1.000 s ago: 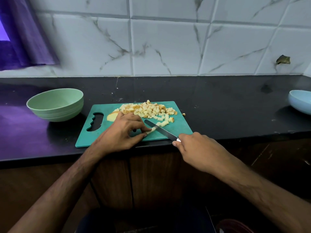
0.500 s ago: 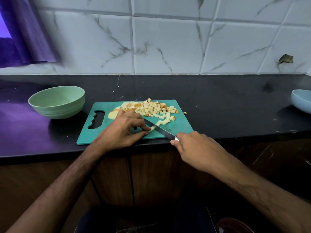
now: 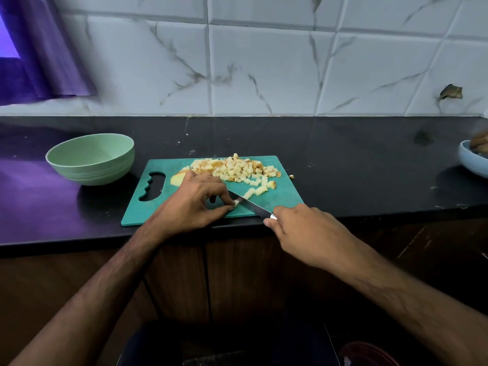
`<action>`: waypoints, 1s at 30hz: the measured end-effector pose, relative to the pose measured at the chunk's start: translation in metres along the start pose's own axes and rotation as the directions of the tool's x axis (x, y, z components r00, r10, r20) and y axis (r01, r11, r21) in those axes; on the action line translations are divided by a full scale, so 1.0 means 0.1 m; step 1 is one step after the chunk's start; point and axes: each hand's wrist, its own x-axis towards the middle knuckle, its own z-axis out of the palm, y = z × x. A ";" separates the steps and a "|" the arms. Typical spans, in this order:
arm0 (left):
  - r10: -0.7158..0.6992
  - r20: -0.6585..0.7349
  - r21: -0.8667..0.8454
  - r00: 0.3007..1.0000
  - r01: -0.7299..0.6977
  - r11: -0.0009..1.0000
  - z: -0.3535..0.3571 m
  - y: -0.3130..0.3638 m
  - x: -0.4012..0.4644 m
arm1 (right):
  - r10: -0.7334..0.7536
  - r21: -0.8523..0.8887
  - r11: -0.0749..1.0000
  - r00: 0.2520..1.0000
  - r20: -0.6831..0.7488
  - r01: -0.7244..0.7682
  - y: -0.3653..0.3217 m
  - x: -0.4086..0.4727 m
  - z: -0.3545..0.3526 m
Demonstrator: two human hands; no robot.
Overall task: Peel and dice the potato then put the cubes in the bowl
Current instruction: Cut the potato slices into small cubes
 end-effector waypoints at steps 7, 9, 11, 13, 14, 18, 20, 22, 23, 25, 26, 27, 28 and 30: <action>0.005 0.000 0.000 1.000 -0.005 1.000 0.00 -0.01 0.00 | -0.005 0.004 1.000 1.000 0.017 0.005 0.05 -0.16 -0.04; 0.025 -0.007 0.004 1.000 -0.025 1.000 -0.01 0.00 0.00 | 0.004 0.020 1.000 1.000 0.017 -0.004 0.03 -0.18 0.00; 0.037 -0.008 0.002 0.999 -0.037 0.999 -0.02 0.01 -0.01 | 0.003 0.022 1.000 1.000 0.022 -0.003 -0.01 -0.15 0.03; 0.036 -0.015 -0.002 0.999 -0.036 0.999 -0.02 0.01 -0.02 | -0.003 0.009 1.000 1.000 0.025 0.003 -0.02 -0.09 0.04; 0.034 -0.019 0.002 0.999 -0.034 0.999 -0.02 0.01 -0.02 | -0.004 0.003 1.000 1.000 0.026 0.004 -0.02 -0.06 0.03; 0.040 -0.030 0.030 0.999 -0.039 0.999 -0.01 0.02 -0.01 | -0.007 0.023 1.000 0.999 0.033 0.006 0.03 -0.06 -0.11; 0.046 -0.031 0.040 0.998 -0.045 0.998 -0.01 0.02 -0.02 | -0.018 0.031 0.999 0.999 0.048 0.017 0.03 -0.11 -0.13; 0.050 -0.030 0.049 0.998 -0.049 0.998 -0.01 0.01 -0.02 | -0.025 0.035 0.999 0.998 0.055 0.023 0.01 -0.16 -0.08; 0.050 -0.027 0.052 0.998 -0.049 0.997 -0.01 0.01 -0.02 | -0.024 0.043 0.999 0.999 0.048 0.022 0.01 -0.17 -0.06; 0.048 -0.024 0.050 0.999 -0.047 0.998 -0.01 0.00 -0.02 | -0.023 0.055 0.998 0.999 0.032 0.021 -0.01 -0.19 -0.03; 0.048 -0.024 0.045 0.999 -0.047 0.998 -0.01 0.00 -0.02 | -0.026 0.054 0.998 0.999 0.029 0.025 -0.03 -0.18 -0.02; 0.050 -0.026 0.043 0.998 -0.049 0.998 -0.01 0.00 -0.02 | -0.031 0.052 0.998 0.999 0.027 0.029 -0.04 -0.17 -0.01; 0.048 -0.030 0.044 0.998 -0.047 0.998 -0.01 0.00 -0.02 | -0.034 0.048 0.998 0.999 0.029 0.032 -0.03 -0.15 0.00; 0.040 -0.038 0.047 0.998 -0.038 0.998 -0.01 0.00 -0.02 | -0.033 0.028 0.999 0.998 0.048 0.032 -0.01 -0.09 0.00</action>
